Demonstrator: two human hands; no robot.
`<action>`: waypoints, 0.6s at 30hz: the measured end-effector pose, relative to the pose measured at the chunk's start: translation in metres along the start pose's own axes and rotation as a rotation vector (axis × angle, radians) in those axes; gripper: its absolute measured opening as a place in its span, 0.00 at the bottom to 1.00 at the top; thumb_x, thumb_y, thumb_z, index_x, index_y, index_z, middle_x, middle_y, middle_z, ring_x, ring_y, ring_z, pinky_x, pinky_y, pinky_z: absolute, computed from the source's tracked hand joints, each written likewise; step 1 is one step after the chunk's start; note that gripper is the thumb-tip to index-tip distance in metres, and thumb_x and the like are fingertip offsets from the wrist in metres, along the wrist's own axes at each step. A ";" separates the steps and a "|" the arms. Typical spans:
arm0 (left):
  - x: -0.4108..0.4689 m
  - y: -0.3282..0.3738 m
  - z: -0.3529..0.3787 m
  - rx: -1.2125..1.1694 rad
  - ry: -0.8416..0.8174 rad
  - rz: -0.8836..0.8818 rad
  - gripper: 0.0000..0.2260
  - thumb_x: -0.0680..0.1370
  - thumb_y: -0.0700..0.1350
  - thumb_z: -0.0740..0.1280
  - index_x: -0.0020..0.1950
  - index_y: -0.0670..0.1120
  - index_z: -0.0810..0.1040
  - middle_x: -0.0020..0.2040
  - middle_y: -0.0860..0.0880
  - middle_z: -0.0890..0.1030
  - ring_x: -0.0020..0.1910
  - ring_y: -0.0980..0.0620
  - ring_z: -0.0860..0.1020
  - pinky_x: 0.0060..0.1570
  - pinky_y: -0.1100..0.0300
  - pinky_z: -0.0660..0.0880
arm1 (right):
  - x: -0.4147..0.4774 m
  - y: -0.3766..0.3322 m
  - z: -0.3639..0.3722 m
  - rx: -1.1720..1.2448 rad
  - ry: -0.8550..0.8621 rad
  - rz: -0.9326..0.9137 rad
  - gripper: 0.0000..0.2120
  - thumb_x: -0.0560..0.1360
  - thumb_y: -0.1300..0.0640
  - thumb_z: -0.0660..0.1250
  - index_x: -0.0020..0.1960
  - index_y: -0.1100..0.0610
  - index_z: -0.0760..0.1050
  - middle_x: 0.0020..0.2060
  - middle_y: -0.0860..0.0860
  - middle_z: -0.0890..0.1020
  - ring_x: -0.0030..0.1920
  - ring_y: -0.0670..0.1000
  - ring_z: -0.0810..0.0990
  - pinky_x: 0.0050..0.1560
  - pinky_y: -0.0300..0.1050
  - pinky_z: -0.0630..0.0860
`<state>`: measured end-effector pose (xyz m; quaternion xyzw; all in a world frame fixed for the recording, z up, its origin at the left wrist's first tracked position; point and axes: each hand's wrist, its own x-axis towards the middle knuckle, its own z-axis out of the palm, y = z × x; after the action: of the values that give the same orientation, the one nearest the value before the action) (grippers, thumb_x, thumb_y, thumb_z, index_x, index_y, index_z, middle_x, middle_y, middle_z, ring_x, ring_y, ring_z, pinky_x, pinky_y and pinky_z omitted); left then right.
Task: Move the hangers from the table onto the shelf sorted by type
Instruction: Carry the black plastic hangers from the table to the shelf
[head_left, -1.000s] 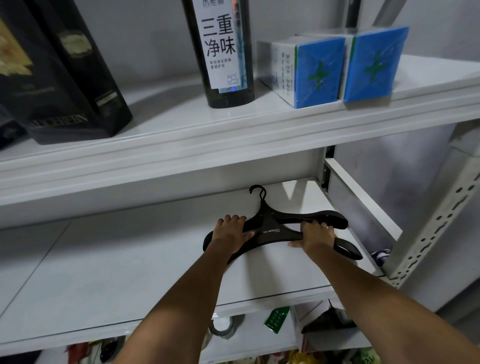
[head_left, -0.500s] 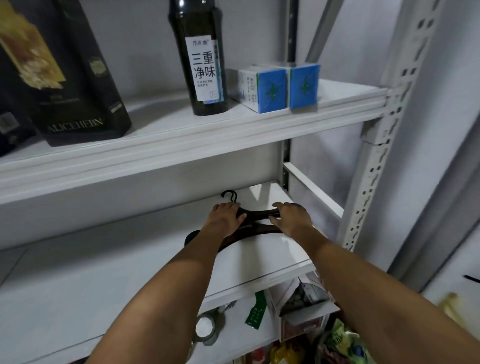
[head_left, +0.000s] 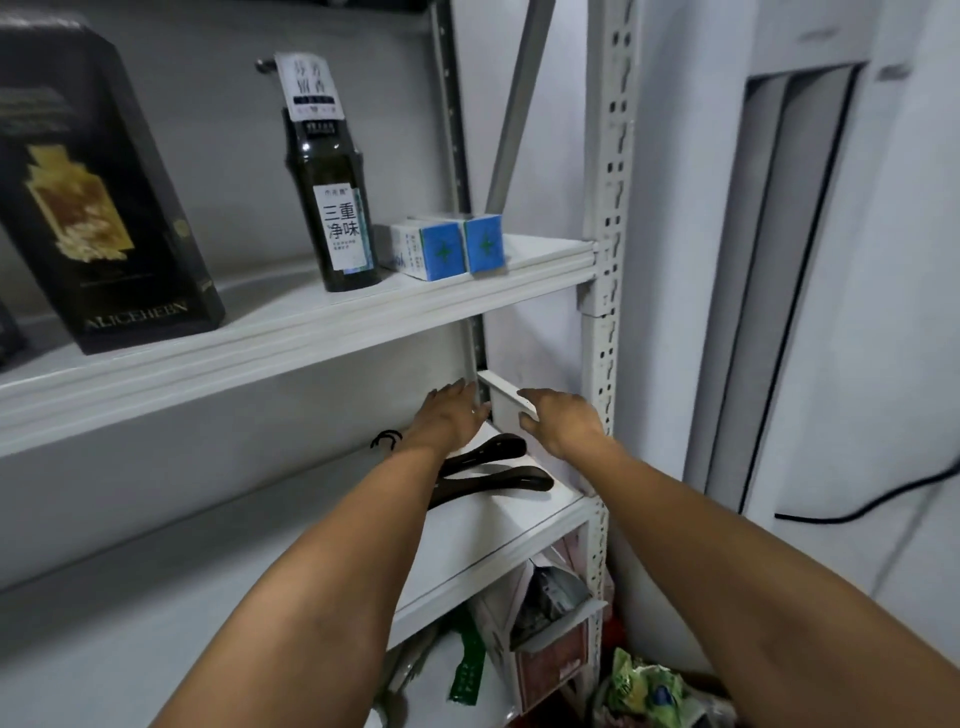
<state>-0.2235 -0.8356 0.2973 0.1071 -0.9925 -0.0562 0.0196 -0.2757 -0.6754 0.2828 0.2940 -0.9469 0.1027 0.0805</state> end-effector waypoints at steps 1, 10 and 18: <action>-0.003 0.008 -0.002 0.000 0.010 0.017 0.25 0.83 0.55 0.48 0.78 0.46 0.50 0.78 0.46 0.52 0.77 0.48 0.52 0.76 0.54 0.47 | -0.007 0.005 -0.005 0.003 0.017 0.013 0.21 0.81 0.48 0.55 0.73 0.51 0.64 0.64 0.53 0.76 0.58 0.58 0.77 0.56 0.48 0.71; -0.040 0.112 -0.006 0.035 0.012 0.193 0.26 0.82 0.56 0.50 0.78 0.47 0.52 0.79 0.46 0.52 0.77 0.47 0.52 0.75 0.53 0.50 | -0.091 0.067 -0.057 -0.002 0.115 0.157 0.22 0.81 0.48 0.54 0.74 0.51 0.63 0.65 0.54 0.76 0.60 0.58 0.76 0.57 0.50 0.71; -0.063 0.228 -0.009 0.012 0.060 0.371 0.26 0.83 0.55 0.49 0.78 0.46 0.50 0.79 0.46 0.52 0.77 0.47 0.53 0.75 0.52 0.49 | -0.181 0.152 -0.105 -0.088 0.158 0.328 0.22 0.81 0.49 0.54 0.75 0.52 0.63 0.68 0.53 0.74 0.62 0.57 0.75 0.60 0.49 0.68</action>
<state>-0.2097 -0.6012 0.3307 -0.0760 -0.9945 -0.0425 0.0586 -0.2056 -0.4301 0.3237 0.1230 -0.9764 0.0954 0.1495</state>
